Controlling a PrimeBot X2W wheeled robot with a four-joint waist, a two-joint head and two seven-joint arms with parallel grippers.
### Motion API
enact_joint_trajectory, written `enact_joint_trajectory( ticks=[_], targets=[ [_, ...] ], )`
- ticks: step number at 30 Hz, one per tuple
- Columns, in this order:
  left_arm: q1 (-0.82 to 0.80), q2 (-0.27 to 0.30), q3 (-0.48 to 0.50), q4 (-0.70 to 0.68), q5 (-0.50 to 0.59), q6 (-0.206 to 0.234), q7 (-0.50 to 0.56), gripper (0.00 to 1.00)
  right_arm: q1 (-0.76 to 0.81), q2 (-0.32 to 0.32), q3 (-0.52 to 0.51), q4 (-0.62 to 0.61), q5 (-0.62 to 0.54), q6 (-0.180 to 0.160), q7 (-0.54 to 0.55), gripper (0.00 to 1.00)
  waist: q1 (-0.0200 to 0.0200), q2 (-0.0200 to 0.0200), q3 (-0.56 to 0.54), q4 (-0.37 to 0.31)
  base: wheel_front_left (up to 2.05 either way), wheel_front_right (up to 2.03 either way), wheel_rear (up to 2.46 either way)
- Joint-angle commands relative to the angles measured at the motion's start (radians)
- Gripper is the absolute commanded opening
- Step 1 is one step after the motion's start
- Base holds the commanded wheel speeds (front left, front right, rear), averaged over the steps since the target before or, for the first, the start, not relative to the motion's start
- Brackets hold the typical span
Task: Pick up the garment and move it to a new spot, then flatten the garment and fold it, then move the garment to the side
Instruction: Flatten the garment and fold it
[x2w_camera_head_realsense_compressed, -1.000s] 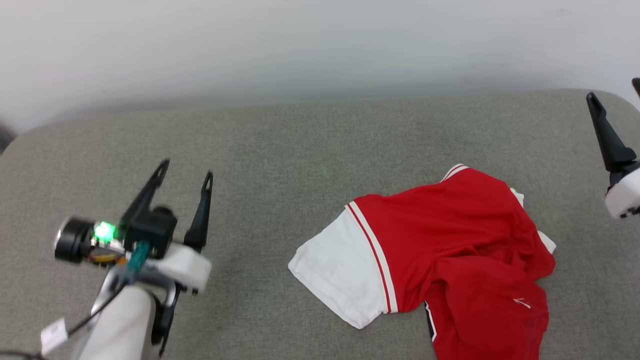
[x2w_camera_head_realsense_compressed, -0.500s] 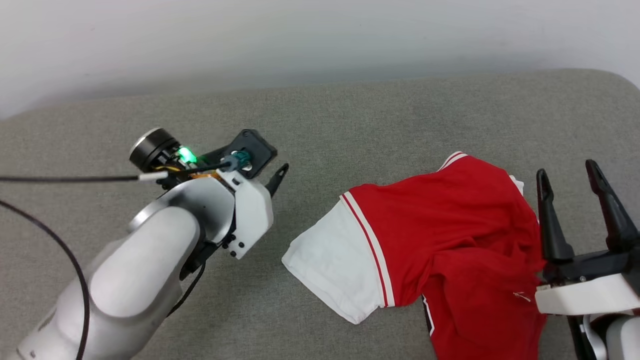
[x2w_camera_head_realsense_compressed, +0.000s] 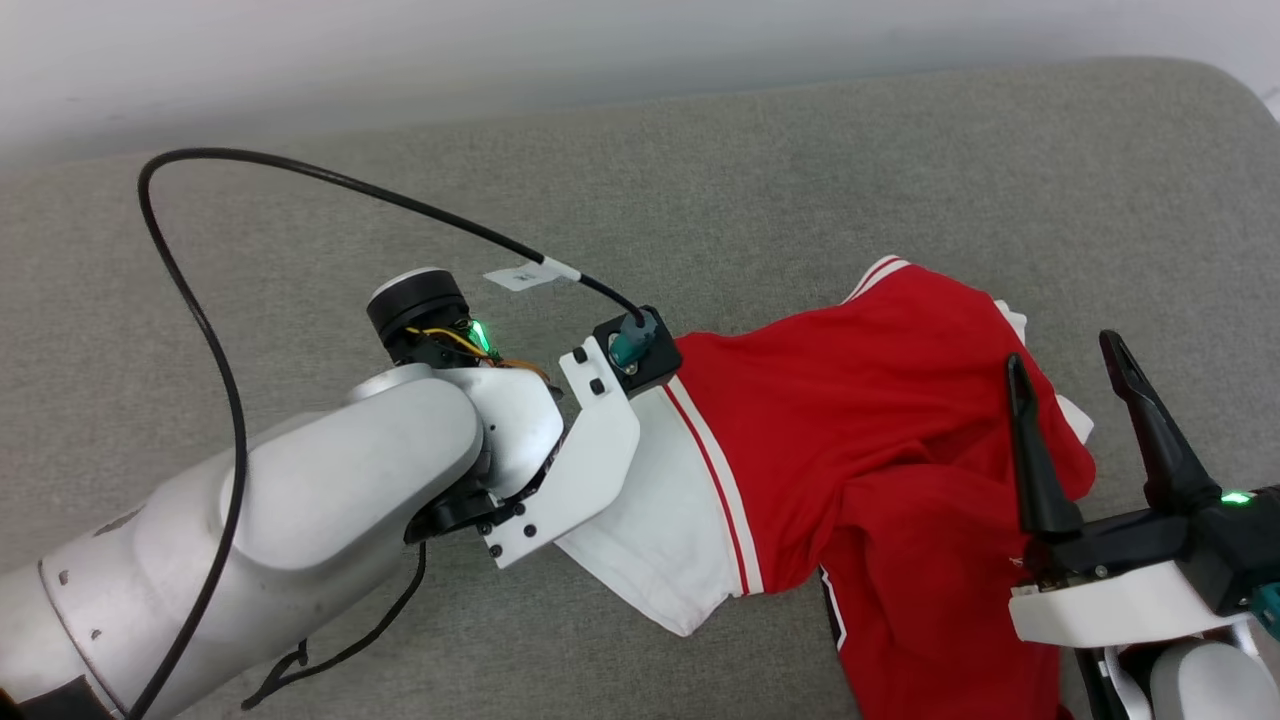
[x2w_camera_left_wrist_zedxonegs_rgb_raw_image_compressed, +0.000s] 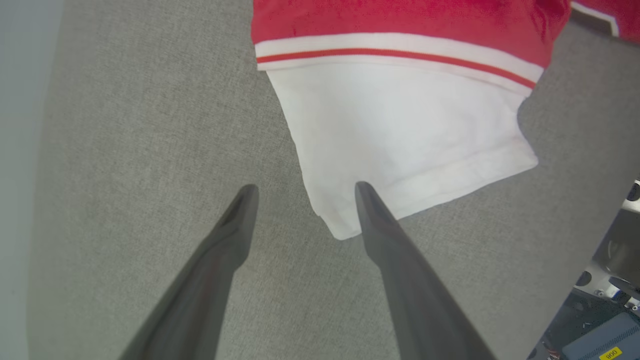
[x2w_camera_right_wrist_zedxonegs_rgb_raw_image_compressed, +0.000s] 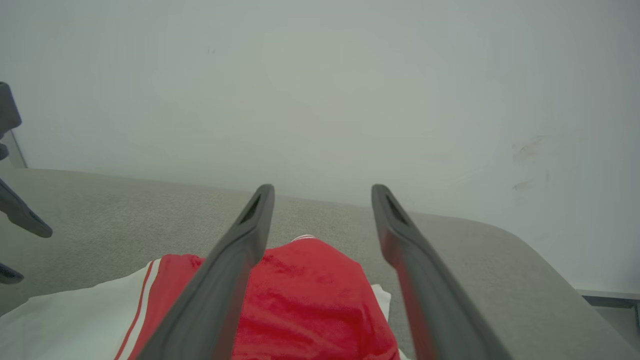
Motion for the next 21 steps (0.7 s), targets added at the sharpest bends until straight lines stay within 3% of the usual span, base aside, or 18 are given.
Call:
enact_joint_trajectory(
  ticks=[1,5,20,21],
  targets=[
    [-0.012,0.0,-0.006,-0.007,-0.004,0.001,0.028,1.0,-0.017,0.006,0.01,0.0,0.0,-0.001,-0.002,1.0,0.0,-0.0001,0.028,-0.021,0.0,0.0,0.0],
    [0.015,0.007,-0.008,-0.039,0.022,0.001,0.136,1.0,-0.047,0.008,0.032,0.0,-0.007,-0.001,-0.002,1.0,0.0,-0.0001,0.073,-0.044,0.0,0.0,0.0],
    [0.108,0.051,-0.023,-0.073,0.093,0.0,0.263,1.0,-0.123,0.011,0.055,0.005,-0.014,-0.001,-0.002,1.0,0.0,-0.0001,0.176,-0.071,0.0,0.0,0.0],
    [0.111,0.053,-0.024,-0.078,0.094,0.0,0.269,0.73,-0.127,0.01,0.057,0.007,-0.015,-0.001,-0.002,1.0,0.0,-0.0001,0.176,-0.069,0.0,0.0,0.0]
  ],
)
